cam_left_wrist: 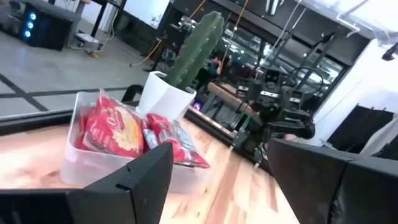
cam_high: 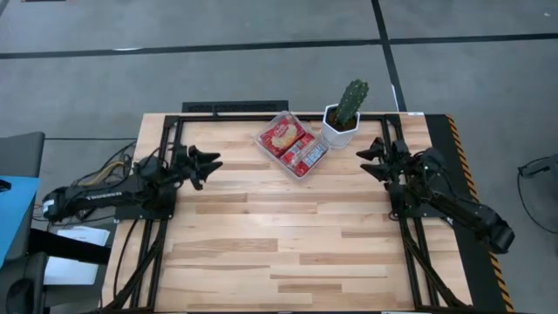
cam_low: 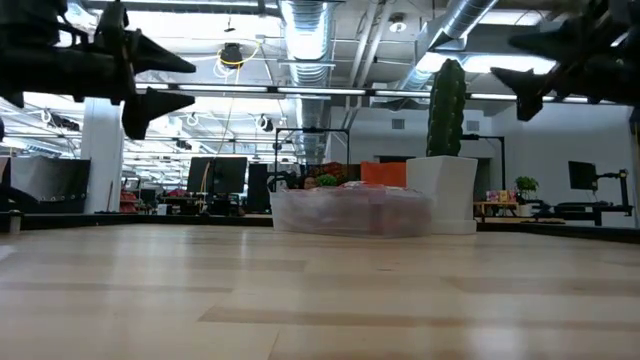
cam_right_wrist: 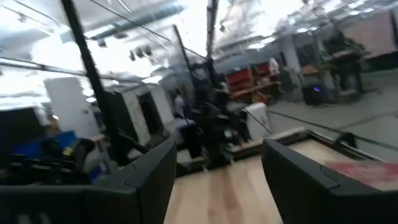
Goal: Sort popcorn bags into baskets
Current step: Return to Home Position
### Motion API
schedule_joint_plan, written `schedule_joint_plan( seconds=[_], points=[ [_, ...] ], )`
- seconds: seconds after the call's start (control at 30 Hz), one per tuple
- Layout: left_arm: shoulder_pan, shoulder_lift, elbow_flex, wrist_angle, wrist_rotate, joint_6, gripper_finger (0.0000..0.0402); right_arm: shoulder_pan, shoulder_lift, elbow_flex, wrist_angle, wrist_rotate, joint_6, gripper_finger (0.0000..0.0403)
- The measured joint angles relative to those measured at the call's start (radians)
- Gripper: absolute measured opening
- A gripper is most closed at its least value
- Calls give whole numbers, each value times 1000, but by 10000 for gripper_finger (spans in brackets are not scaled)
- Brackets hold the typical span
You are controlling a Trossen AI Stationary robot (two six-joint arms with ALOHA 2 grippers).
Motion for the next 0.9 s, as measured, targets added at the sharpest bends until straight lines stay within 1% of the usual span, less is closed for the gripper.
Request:
schedule_joint_plan(
  seconds=[0.17, 0.23, 0.3, 0.37, 0.47, 0.5, 0.57, 0.67, 0.73, 0.8, 0.83, 0.9],
  points=[
    [-177, -30, -24, 3, -161, 41, 249, -32, 9, 0, -85, -3, -44, 260],
    [-250, -37, -23, 8, -223, 62, 249, -30, 19, 0, -75, -2, -12, 260],
    [-317, -54, -10, 4, -282, 94, 249, -25, 24, 0, -8, -8, 52, 260],
    [-373, -78, 10, 10, -325, 137, 249, -28, 24, 10, 37, -57, 100, 260],
    [-433, -126, 17, -14, -396, 181, 249, -56, 21, 51, 54, -157, 102, 260],
    [-449, -143, 17, -40, -421, 182, 249, -70, 23, 55, 54, -174, 106, 260],
    [-473, -178, 16, -74, -432, 167, 249, -99, 28, 51, 23, -180, 159, 260],
    [-504, -240, 16, -116, -417, 138, 249, -128, 26, 53, 22, -119, 269, 260],
    [-519, -277, 16, -150, -415, 126, 249, -114, 27, 53, 15, -64, 254, 260],
    [-528, -309, 16, -173, -415, 126, 249, -57, 38, 54, -22, 31, 191, 260],
    [-530, -322, 16, -176, -415, 126, 249, -12, 47, 54, -54, 96, 154, 260],
    [-531, -326, 16, -176, -414, 125, 249, 113, 64, 53, -98, 248, 90, 260]
  ],
)
